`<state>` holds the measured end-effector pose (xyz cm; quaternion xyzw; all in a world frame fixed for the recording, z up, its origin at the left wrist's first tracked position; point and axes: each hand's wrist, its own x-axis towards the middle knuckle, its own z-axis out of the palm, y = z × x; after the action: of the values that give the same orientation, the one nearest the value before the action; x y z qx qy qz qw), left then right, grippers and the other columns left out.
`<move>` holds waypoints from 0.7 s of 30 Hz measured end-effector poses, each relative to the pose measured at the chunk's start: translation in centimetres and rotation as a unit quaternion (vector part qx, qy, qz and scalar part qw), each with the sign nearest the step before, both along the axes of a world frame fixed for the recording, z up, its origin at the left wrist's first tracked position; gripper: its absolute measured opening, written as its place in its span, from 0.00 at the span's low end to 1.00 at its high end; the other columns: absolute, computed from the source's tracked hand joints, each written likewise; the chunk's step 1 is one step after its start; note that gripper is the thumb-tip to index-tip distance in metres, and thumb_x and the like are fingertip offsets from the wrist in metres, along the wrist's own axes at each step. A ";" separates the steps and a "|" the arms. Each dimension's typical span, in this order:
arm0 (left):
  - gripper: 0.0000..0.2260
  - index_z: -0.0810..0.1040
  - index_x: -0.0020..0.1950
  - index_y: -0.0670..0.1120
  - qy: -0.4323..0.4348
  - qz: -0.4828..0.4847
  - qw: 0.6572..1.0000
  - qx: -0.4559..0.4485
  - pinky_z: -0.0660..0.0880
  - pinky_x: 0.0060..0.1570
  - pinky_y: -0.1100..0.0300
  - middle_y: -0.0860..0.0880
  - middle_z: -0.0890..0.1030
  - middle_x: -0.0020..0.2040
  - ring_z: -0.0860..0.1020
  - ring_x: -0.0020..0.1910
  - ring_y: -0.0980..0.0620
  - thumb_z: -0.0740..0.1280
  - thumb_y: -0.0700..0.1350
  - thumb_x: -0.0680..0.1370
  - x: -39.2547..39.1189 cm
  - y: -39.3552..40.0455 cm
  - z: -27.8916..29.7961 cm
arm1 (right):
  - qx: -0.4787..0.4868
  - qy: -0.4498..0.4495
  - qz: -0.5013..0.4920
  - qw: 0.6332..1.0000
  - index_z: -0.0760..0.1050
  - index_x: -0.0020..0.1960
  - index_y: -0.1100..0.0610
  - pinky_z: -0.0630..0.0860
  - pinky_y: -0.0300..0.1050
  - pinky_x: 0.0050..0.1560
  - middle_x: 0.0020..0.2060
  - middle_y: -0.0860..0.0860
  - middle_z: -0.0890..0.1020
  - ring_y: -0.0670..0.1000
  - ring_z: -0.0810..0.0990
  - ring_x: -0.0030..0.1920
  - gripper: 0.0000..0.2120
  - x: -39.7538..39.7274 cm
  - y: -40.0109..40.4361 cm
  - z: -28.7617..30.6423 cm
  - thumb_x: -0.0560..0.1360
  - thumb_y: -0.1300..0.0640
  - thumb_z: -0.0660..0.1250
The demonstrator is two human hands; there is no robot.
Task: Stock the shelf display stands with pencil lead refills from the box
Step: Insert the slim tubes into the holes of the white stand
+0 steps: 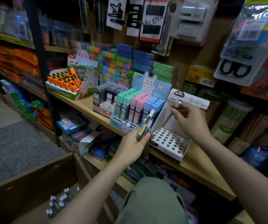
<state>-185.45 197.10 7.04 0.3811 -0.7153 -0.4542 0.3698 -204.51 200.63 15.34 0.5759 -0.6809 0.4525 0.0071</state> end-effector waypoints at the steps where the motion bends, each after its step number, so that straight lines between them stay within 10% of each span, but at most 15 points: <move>1: 0.10 0.79 0.58 0.55 0.001 0.001 1.000 0.003 0.75 0.50 0.61 0.58 0.83 0.51 0.79 0.52 0.62 0.61 0.54 0.81 0.0 -0.1 0.0 | -0.003 0.004 0.002 1.000 0.76 0.44 0.40 0.81 0.45 0.48 0.36 0.38 0.81 0.38 0.81 0.40 0.08 -0.1 -0.1 -0.2 0.77 0.53 0.69; 9: 0.09 0.80 0.54 0.54 0.018 0.005 1.000 0.016 0.75 0.52 0.60 0.63 0.84 0.49 0.79 0.51 0.63 0.61 0.52 0.82 -0.2 -0.3 0.0 | -0.026 0.087 -0.011 0.996 0.69 0.61 0.49 0.79 0.47 0.42 0.38 0.46 0.81 0.48 0.81 0.39 0.16 0.1 -0.8 -0.2 0.76 0.55 0.71; 17: 0.09 0.81 0.54 0.54 0.001 0.010 1.000 0.011 0.72 0.47 0.64 0.58 0.84 0.50 0.79 0.51 0.62 0.62 0.53 0.81 -0.2 -0.5 0.0 | -0.069 0.116 -0.016 0.991 0.77 0.61 0.56 0.74 0.39 0.46 0.43 0.52 0.84 0.44 0.78 0.43 0.14 1.0 -1.9 0.6 0.76 0.57 0.70; 21: 0.09 0.79 0.56 0.54 -0.001 0.009 1.000 0.012 0.74 0.50 0.61 0.56 0.84 0.50 0.80 0.51 0.60 0.62 0.53 0.81 -0.2 -0.5 -0.1 | -0.065 0.091 -0.016 0.994 0.79 0.58 0.57 0.81 0.51 0.50 0.44 0.53 0.85 0.49 0.83 0.45 0.11 0.7 -2.1 1.0 0.76 0.56 0.70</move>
<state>-185.70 196.64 6.92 0.3922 -0.7067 -0.4592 0.3686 -203.82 198.55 16.38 0.6024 -0.6555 0.4412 0.1136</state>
